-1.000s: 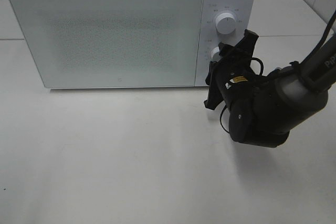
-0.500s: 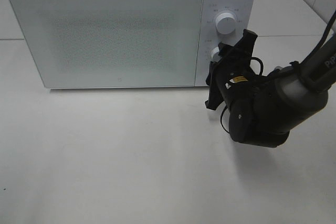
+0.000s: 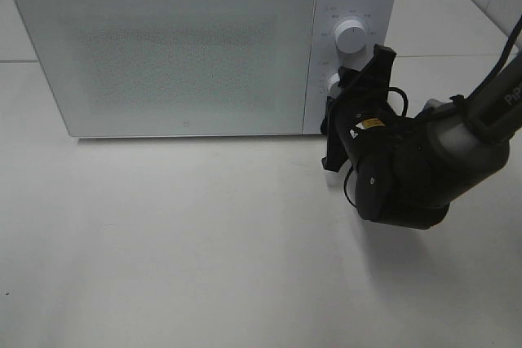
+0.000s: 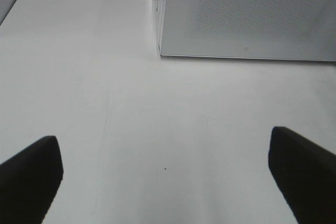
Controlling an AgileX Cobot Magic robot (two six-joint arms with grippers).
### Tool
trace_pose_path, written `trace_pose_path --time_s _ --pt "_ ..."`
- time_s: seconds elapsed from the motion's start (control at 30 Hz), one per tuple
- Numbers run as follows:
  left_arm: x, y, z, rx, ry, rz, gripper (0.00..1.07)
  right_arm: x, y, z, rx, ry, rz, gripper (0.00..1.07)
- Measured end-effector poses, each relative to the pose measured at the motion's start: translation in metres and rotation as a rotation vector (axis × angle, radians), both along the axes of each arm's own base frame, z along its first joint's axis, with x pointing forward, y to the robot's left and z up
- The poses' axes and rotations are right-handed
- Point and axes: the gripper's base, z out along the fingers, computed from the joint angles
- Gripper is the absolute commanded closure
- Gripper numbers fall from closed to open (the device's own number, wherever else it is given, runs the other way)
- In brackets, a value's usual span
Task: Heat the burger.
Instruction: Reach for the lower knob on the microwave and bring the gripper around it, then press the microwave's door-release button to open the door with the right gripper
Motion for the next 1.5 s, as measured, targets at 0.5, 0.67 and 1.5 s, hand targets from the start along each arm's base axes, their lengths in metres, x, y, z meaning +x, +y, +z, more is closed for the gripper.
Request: trace_pose_path --time_s 0.5,0.67,1.5 --pt "0.000 0.000 0.000 0.000 0.000 0.000 0.07 -0.009 -0.004 0.010 -0.123 0.008 0.035 0.31" --pt "0.000 0.000 0.000 0.000 0.000 0.000 0.07 -0.024 -0.009 0.007 -0.180 0.030 0.099 0.31" --pt "0.000 0.000 0.000 0.000 0.000 0.000 0.07 -0.065 -0.039 0.056 -1.269 0.362 0.810 0.31"
